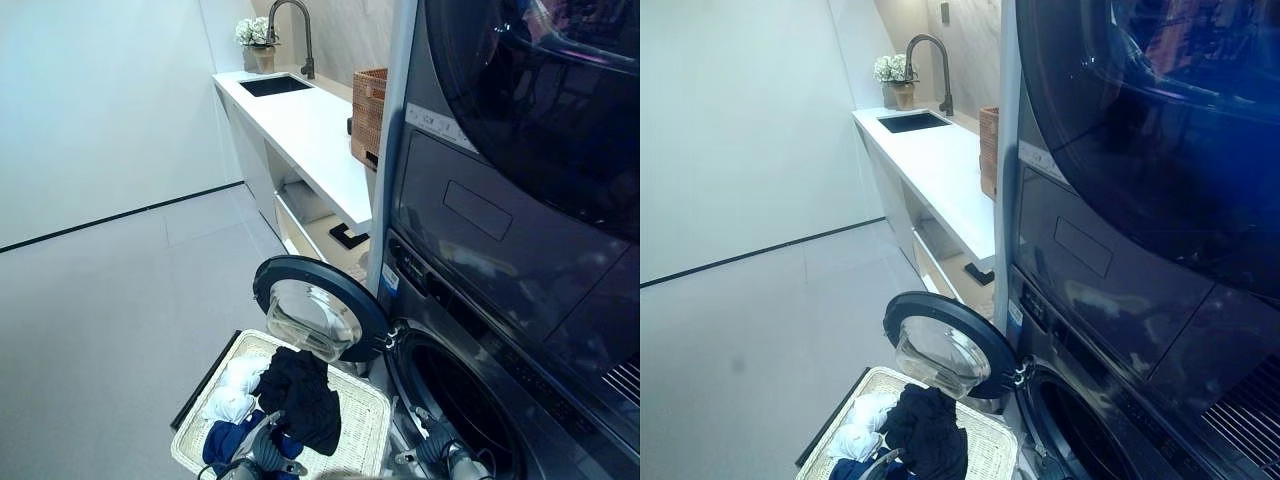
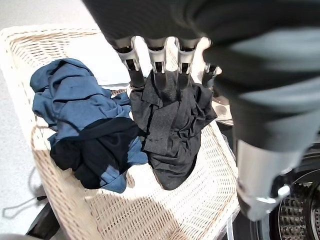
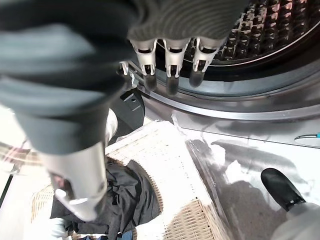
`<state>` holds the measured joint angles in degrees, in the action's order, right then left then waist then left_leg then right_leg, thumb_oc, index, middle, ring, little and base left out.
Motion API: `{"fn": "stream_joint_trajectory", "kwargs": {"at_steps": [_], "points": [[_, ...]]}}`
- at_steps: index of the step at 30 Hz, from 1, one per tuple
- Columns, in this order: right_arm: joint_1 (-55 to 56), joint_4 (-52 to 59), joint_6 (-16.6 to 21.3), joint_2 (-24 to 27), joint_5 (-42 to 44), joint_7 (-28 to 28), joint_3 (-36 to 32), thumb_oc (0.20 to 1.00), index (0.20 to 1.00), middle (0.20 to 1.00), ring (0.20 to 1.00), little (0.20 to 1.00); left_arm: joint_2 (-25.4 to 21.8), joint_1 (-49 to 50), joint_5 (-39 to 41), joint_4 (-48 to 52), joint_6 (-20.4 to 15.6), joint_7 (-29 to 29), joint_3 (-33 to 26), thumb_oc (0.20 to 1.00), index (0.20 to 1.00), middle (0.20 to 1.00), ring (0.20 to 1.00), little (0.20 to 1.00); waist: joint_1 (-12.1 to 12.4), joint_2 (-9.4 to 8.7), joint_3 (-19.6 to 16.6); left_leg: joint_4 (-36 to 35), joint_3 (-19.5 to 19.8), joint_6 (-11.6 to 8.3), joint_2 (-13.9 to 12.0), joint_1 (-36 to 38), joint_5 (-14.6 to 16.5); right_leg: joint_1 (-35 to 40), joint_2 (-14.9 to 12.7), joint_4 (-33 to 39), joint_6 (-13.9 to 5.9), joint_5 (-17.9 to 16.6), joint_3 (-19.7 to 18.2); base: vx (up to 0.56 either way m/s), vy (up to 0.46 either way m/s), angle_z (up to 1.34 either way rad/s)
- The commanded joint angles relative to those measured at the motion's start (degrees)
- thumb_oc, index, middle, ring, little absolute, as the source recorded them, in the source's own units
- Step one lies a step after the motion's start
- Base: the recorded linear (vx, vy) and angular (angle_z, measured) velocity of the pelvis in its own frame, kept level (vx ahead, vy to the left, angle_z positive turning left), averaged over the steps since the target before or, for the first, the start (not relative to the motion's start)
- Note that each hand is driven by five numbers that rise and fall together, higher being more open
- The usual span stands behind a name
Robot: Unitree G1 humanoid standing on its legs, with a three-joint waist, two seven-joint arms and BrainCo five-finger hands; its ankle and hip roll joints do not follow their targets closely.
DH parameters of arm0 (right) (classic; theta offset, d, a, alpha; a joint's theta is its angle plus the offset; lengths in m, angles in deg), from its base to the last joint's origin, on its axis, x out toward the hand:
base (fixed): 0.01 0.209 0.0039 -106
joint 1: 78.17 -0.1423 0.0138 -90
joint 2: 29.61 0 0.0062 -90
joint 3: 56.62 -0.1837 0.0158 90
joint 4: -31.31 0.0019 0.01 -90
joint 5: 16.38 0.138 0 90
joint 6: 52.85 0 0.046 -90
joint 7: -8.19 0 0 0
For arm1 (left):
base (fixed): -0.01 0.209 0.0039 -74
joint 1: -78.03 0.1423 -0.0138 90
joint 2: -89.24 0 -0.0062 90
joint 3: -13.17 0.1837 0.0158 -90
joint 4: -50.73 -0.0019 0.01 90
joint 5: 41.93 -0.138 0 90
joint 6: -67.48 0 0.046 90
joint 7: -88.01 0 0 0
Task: Put the clothes into the washing machine.
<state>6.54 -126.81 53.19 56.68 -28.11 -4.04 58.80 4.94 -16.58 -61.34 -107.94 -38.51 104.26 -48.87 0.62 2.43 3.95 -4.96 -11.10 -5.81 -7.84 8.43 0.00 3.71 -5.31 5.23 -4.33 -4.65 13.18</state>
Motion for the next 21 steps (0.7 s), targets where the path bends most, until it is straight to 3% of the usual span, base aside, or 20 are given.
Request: {"fn": "stream_joint_trajectory", "kwargs": {"at_steps": [1, 7, 17, 19, 21], "points": [[-6.2, -3.6, 1.7, -2.3, 0.6, 0.0, 1.6, 1.0, 1.0, 1.0, 1.0, 1.0, -0.9, -5.6, -0.3, -2.4, -2.3, 1.4, -1.0, 1.0, 1.0, 1.0, 1.0, 1.0, -1.2, -3.73, 1.1, 0.0, 0.3, 1.36, 2.2, -1.0, -0.6, 3.4, -3.1, -1.1, -3.07, 2.9, -2.4, 0.0, 0.0, 0.0], [-6.2, -3.6, 1.9, -2.1, 0.5, 0.1, 1.7, 1.0, 1.0, 1.0, 1.0, 1.0, -1.1, -5.5, 1.0, -2.5, -2.0, 2.2, -1.3, 1.0, 1.0, 1.0, 1.0, 1.0, -1.0, -3.65, 1.3, 0.0, 0.3, 1.34, 2.2, -1.1, -0.7, 3.4, -3.2, -1.0, -3.11, 2.8, -2.3, 0.0, 0.0, 0.0], [-6.8, -2.5, 3.0, -1.0, 2.2, -0.9, 1.2, 1.0, 1.0, 1.0, 1.0, 1.0, -1.3, -5.5, 3.1, -3.6, -2.4, 14.1, -5.3, 1.0, 1.0, 1.0, 1.0, 1.0, 0.1, -3.63, 3.6, 0.0, 1.0, 1.07, 2.3, -3.4, -1.6, 1.7, -3.4, -0.7, -2.89, 2.0, -1.0, -0.02, -0.013, 0.02], [-8.3, -2.1, 3.2, -0.1, 3.6, -1.2, 1.3, 1.0, 1.0, 1.0, 1.0, 1.0, -1.9, -6.8, 5.6, -3.7, -2.1, 20.4, -6.9, 1.0, 1.0, 1.0, 1.0, 1.0, 0.0, -3.2, 6.0, 0.0, 1.3, 0.74, 2.2, -5.8, -2.4, -0.4, -3.5, -0.4, -2.73, 1.3, -0.6, -0.09, 0.007, 0.03], [-9.2, -1.6, 3.4, 0.2, 4.7, -1.3, 1.2, 1.0, 1.0, 1.0, 1.0, 1.0, -2.3, -7.9, 6.6, -3.5, -2.0, 22.2, -8.0, 1.0, 1.0, 1.0, 1.0, 1.0, -0.1, -2.97, 7.5, 0.0, 1.5, 0.58, 2.0, -7.4, -3.1, -2.0, -3.4, -1.9, -2.52, 1.8, -0.5, -0.12, 0.031, 0.05]]}}
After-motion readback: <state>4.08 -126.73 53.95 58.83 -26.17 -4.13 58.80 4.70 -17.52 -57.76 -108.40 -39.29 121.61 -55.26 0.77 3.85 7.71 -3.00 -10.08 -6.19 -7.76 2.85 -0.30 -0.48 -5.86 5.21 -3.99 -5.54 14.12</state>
